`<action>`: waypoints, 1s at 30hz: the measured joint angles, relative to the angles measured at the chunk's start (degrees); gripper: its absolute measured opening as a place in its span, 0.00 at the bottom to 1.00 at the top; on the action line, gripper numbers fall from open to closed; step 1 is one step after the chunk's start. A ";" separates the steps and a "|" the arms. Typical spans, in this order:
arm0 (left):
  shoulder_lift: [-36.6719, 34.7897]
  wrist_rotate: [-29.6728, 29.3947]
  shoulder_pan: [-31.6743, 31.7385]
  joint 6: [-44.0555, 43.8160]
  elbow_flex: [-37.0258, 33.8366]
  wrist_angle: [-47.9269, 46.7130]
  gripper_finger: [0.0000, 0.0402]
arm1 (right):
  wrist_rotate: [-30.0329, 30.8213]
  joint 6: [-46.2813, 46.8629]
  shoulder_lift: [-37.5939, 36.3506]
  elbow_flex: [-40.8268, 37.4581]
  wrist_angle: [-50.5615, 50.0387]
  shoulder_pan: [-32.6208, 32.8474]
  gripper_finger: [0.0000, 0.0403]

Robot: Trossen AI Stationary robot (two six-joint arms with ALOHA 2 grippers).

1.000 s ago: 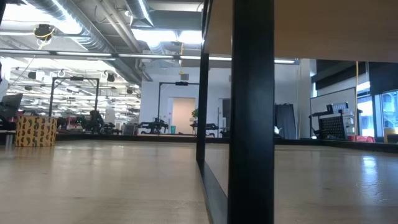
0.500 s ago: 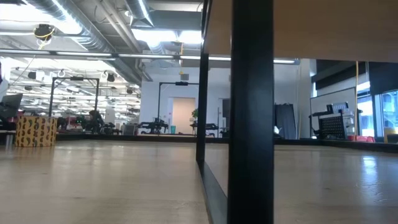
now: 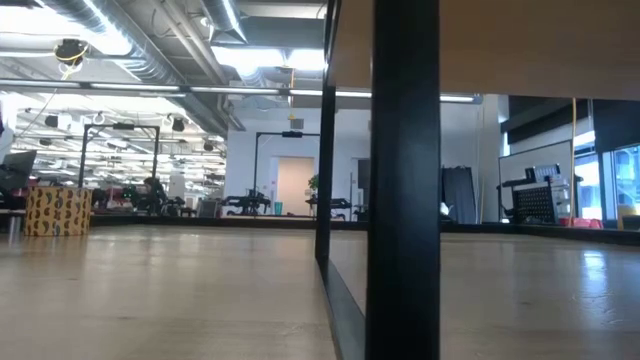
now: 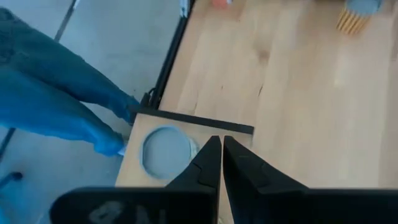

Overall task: Pick and place cans onto a shelf
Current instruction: Put the canned mixed vegetables on the shelf

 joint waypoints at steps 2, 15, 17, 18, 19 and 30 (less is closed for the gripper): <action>-1.04 0.02 0.01 0.04 0.02 -0.83 0.00 | 0.26 3.76 2.50 0.00 0.67 0.84 0.05; -3.91 6.11 -0.42 5.94 0.07 -4.50 0.00 | 0.91 18.75 11.20 -0.02 4.74 4.24 0.05; -3.73 6.15 -0.42 6.06 0.05 -4.95 0.00 | 1.13 19.71 11.74 -0.04 5.77 4.67 0.05; -3.67 6.23 -0.42 6.05 0.04 -5.34 0.00 | 1.56 19.95 12.21 -0.02 5.66 4.78 0.05; -3.69 6.32 -0.44 6.03 0.04 -5.76 0.00 | 1.66 20.53 12.70 -0.02 5.58 4.87 0.05; -3.74 8.26 -0.42 6.00 0.04 -6.27 0.00 | 1.28 22.71 15.16 -0.07 2.83 5.20 0.05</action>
